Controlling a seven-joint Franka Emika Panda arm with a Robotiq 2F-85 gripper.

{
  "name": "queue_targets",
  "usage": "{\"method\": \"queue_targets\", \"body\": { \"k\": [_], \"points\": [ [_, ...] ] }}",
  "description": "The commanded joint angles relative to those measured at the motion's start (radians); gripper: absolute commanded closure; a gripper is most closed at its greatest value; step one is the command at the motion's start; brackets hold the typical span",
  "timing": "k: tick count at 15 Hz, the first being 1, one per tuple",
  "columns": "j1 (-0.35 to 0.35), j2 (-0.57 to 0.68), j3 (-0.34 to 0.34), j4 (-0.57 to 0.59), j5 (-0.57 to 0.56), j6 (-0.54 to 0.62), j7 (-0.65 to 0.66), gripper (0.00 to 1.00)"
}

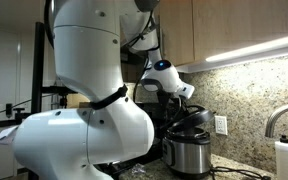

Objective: Pick up the lid and close the rice cooker

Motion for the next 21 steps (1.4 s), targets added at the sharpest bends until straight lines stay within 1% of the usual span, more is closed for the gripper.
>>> {"method": "queue_targets", "body": {
  "k": [1, 3, 4, 5, 7, 10, 13, 16, 17, 18, 19, 20, 21],
  "points": [
    [-0.022, 0.112, 0.021, 0.007, -0.016, 0.005, 0.027, 1.0],
    [-0.011, 0.152, 0.02, 0.0, -0.017, 0.008, 0.045, 0.99],
    [0.002, 0.136, 0.015, 0.022, -0.023, 0.012, 0.051, 0.99],
    [0.017, 0.146, 0.007, 0.021, -0.025, 0.013, 0.061, 0.99],
    [0.024, 0.159, 0.009, 0.011, -0.021, 0.01, 0.081, 1.0],
    [0.047, 0.169, 0.011, -0.011, -0.024, 0.012, 0.148, 1.0],
    [0.049, 0.149, 0.008, -0.017, -0.029, 0.012, 0.228, 1.0],
    [-0.032, 0.077, 0.024, 0.028, -0.048, 0.008, 0.337, 0.99],
    [-0.048, 0.059, 0.016, 0.04, -0.061, 0.008, 0.366, 0.99],
    [-0.069, 0.048, 0.022, 0.042, -0.074, 0.008, 0.394, 1.0],
    [-0.084, 0.034, 0.028, 0.045, -0.088, 0.009, 0.417, 0.99],
    [-0.074, 0.023, 0.02, 0.043, -0.098, 0.013, 0.431, 1.0],
    [-0.079, 0.016, 0.027, 0.039, -0.109, 0.013, 0.443, 1.0]
  ]
}}
